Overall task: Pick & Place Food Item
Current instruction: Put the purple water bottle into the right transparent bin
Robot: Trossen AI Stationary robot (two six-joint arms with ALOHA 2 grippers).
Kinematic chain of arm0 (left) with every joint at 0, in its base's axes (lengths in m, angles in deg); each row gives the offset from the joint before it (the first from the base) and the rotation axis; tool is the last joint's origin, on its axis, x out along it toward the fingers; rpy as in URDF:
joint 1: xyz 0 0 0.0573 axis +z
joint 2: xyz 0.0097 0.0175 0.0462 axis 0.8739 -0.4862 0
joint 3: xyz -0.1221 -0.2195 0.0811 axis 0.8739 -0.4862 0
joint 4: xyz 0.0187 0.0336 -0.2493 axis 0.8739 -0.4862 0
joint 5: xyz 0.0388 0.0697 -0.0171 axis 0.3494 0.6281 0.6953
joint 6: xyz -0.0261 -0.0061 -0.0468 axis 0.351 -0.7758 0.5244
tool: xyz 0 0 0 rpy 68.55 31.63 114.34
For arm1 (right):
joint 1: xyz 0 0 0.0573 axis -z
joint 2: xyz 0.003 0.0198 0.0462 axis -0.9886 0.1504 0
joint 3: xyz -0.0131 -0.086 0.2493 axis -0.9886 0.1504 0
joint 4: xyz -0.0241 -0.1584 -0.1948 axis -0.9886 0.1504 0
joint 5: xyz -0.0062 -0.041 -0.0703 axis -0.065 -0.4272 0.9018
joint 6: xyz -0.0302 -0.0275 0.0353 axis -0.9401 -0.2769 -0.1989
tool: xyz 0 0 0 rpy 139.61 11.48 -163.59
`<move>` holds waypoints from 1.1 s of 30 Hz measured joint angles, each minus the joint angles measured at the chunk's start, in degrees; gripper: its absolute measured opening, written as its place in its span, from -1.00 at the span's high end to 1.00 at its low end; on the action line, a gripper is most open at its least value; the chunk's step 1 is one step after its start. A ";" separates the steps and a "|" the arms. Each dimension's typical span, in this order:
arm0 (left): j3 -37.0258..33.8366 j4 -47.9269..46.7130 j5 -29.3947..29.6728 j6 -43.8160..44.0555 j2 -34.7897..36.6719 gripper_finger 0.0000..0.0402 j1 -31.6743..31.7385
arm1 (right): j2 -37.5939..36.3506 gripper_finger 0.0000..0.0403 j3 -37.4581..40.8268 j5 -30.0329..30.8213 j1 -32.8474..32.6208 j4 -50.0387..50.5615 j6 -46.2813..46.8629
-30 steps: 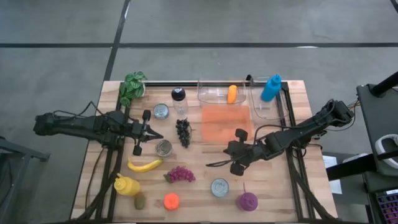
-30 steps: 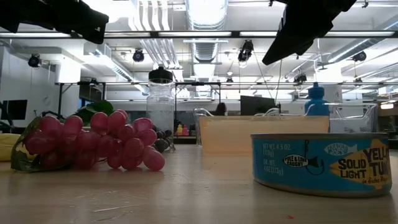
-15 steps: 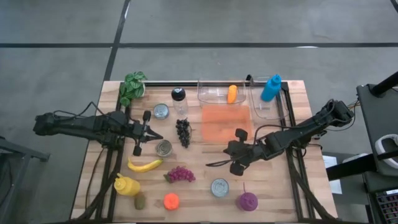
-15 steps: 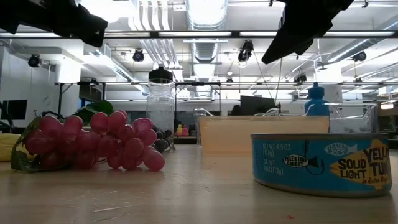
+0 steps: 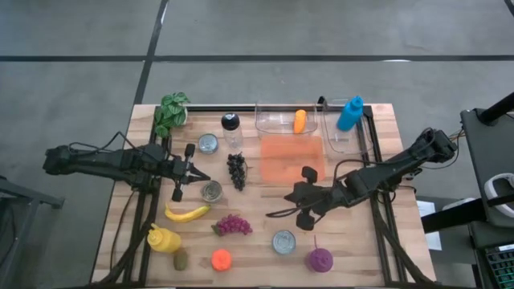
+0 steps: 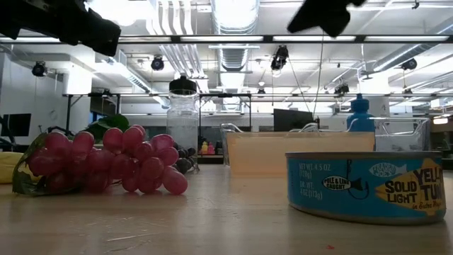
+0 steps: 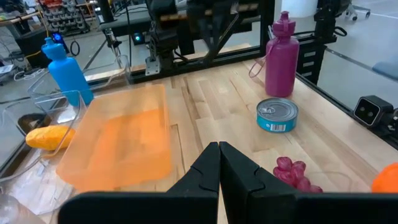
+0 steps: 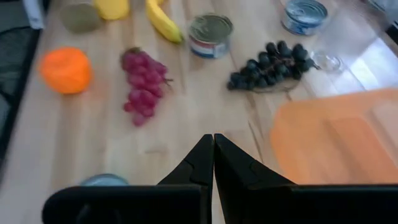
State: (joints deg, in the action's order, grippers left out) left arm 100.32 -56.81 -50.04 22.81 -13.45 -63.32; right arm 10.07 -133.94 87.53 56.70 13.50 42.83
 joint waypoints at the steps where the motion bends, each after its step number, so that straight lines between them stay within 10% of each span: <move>1: 0.00 0.01 0.00 0.00 0.00 0.97 0.00 | 0.00 0.96 -1.24 -0.41 -0.40 1.42 0.00; 13: 0.00 0.12 0.00 0.00 0.00 0.97 0.00 | -0.03 0.96 -19.28 -7.91 -5.62 23.08 0.46; 33: 0.00 0.14 0.00 0.02 0.00 0.97 0.02 | 0.15 0.96 -21.64 -16.03 -12.39 34.53 3.62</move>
State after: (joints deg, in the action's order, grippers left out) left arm 100.32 -56.67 -50.04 22.83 -13.45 -63.30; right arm 10.22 -155.58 71.50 44.31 48.03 46.45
